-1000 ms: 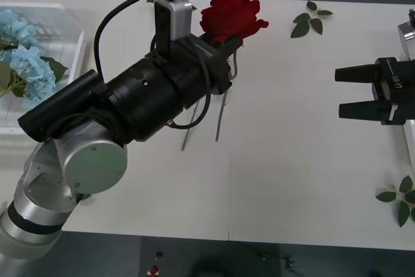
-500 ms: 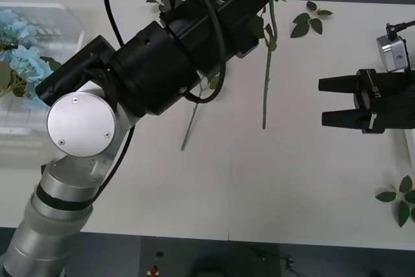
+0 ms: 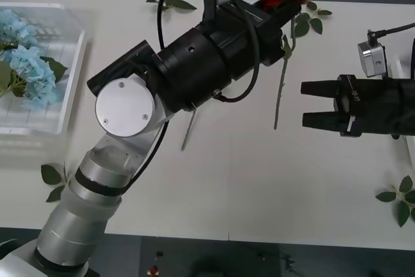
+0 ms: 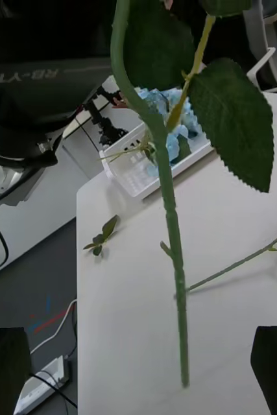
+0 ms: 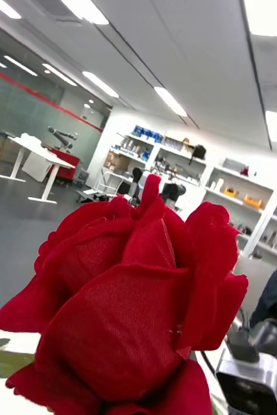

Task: Put the red flowers into the right box and the blue flowers into the left box

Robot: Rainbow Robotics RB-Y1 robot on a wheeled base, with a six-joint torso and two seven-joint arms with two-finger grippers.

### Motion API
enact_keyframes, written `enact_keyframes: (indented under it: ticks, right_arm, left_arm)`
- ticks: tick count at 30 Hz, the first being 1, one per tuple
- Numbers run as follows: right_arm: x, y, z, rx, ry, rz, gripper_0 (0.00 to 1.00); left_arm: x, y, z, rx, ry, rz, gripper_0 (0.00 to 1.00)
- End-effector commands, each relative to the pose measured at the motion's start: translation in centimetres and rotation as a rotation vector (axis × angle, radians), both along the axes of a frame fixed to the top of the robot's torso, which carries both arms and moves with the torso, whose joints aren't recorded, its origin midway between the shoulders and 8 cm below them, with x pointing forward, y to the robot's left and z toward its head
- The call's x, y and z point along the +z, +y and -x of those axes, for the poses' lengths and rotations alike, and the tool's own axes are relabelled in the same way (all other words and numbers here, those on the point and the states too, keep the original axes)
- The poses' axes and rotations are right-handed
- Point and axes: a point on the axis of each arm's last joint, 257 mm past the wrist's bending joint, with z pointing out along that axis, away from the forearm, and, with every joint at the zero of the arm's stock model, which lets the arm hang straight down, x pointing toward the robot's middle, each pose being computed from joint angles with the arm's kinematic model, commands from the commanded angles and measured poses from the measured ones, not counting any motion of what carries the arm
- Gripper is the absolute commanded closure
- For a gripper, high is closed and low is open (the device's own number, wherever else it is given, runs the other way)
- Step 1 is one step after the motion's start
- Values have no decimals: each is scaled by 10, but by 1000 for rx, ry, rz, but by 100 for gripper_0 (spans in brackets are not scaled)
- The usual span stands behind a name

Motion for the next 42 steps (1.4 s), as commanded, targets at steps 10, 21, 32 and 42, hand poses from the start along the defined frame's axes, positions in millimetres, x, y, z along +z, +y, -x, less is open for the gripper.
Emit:
enact_keyframes:
  ticks: [10, 21, 32, 42]
  right_arm:
    - [-7, 21, -8, -15, -6, -6, 0]
    - [-13, 31, -12, -31, 6, -22, 54]
    - [-15, 32, -11, -28, 11, -20, 100]
    - [-13, 33, -12, -27, 5, -21, 100]
  left_arm:
    - [6, -32, 24, -112, 9, 27, 100]
    - [-4, -40, 29, -149, 49, 31, 100]
    - [-8, -39, 29, -155, 61, 31, 100]
    - [-15, -33, 25, -145, 74, 25, 82]
